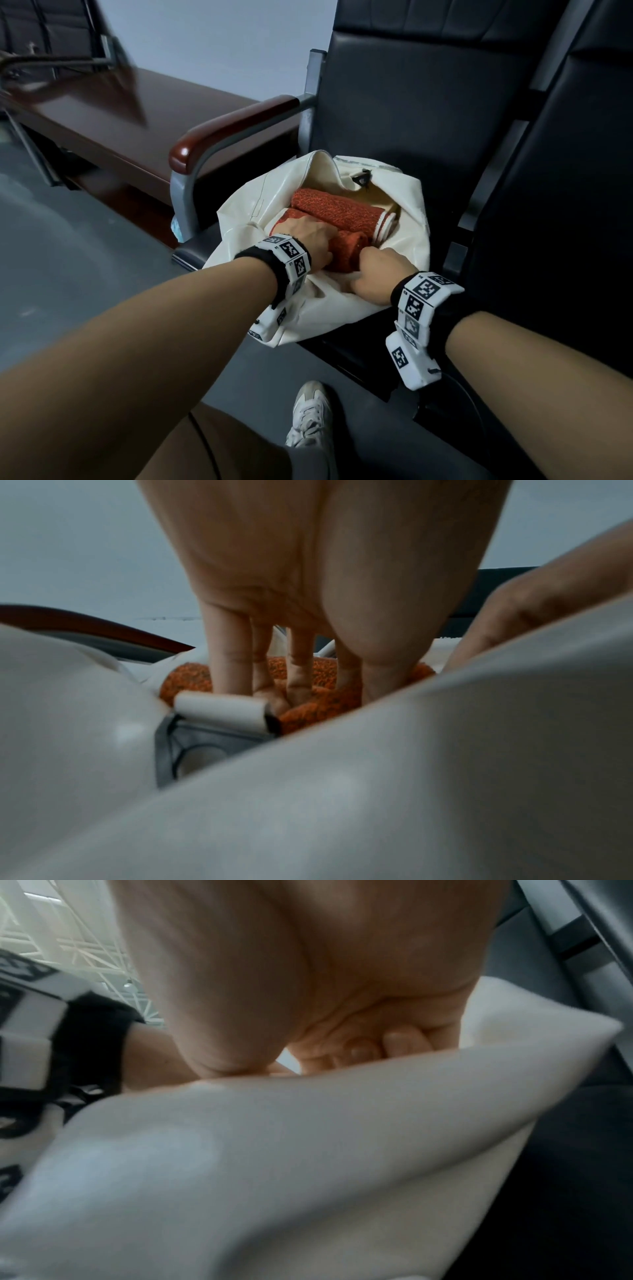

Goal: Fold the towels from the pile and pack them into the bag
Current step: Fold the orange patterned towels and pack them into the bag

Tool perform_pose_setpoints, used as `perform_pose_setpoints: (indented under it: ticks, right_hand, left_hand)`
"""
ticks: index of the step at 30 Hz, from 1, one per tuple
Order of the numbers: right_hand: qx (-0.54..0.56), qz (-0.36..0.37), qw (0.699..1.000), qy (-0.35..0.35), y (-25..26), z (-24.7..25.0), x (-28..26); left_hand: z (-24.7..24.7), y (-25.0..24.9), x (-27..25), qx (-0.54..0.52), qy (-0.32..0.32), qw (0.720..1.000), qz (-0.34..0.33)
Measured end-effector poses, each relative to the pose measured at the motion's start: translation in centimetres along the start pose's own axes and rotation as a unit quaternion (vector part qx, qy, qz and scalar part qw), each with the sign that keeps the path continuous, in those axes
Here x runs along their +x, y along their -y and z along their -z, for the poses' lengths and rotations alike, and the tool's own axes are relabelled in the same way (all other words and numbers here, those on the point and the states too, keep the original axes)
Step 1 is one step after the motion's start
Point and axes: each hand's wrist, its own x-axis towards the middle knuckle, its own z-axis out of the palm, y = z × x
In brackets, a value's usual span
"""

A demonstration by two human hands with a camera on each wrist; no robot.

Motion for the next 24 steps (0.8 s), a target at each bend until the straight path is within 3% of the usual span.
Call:
perform_pose_setpoints:
  ticks: [7, 16, 20, 24]
  right_hand:
    - [0.069, 0.062, 0.996, -0.006, -0.1, 1.9, -1.7]
    - [0.041, 0.026, 0.997, -0.057, 0.8, 2.3, -2.6]
    - [0.06, 0.04, 0.992, -0.106, 1.1, 3.3, -3.7]
    - [0.05, 0.051, 0.987, -0.143, 0.6, 4.4, -5.3]
  left_hand:
    - [0.6, 0.2, -0.4, 0.014, 0.041, 0.999, -0.016]
    - [2.6, -0.3, -2.7, 0.069, 0.045, 0.997, 0.007]
    - [4.0, -1.4, -3.6, 0.064, 0.009, 0.998, 0.021]
    - [6.3, -4.8, -4.4, 0.036, -0.042, 0.998, -0.022]
